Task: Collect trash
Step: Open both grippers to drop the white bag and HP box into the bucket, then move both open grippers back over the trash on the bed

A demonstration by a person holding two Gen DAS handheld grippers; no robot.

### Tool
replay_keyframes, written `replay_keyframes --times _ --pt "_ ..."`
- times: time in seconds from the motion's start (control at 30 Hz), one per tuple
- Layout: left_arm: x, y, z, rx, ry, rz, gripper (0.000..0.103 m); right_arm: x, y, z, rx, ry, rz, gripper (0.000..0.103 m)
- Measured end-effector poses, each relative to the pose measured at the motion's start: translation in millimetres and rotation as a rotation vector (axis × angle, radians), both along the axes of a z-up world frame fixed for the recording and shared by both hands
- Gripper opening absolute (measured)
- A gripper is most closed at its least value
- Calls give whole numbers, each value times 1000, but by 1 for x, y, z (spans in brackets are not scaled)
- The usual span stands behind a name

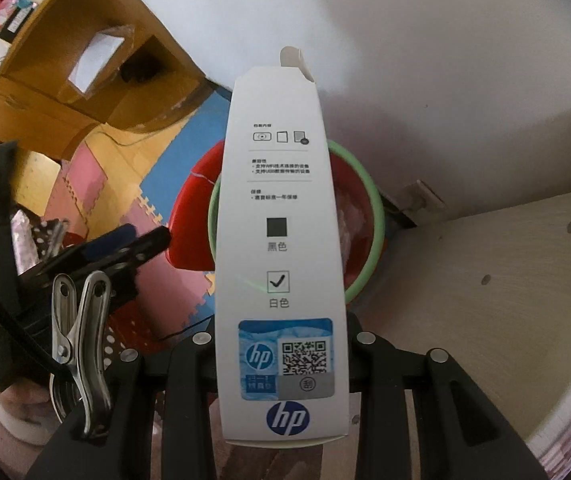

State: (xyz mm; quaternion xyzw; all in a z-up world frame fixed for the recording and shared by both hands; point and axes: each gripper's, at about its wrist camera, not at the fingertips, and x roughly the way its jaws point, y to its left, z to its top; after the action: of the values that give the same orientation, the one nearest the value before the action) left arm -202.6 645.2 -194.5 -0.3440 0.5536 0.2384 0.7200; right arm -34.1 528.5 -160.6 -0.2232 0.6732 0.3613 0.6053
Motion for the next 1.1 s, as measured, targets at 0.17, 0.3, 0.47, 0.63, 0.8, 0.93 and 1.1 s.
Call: replay_keyframes --times 0.17,0.3,0.47,0.63,0.8,0.93,1.1 --pt "-14 5 2 11 2 24 55 -2 11 -17 -40 24 9 33" --pt "-23 8 1 3 -2 43 55 -5 23 -29 -59 18 21 33" --pt "-31 9 1 -5 1 42 55 -5 24 -40 -71 14 -20 38" --pt "-36 10 1 -8 -6 54 55 2 19 -40 -56 -2 -65 63" --pt "-37 10 5 -4 -12 53 55 1 17 -33 -45 -12 -64 63" --pt "-38 8 8 -1 -17 58 55 0 15 -27 -37 -20 -63 63" --pt "-40 4 17 7 -25 59 55 -3 9 -16 -5 -21 -67 63"
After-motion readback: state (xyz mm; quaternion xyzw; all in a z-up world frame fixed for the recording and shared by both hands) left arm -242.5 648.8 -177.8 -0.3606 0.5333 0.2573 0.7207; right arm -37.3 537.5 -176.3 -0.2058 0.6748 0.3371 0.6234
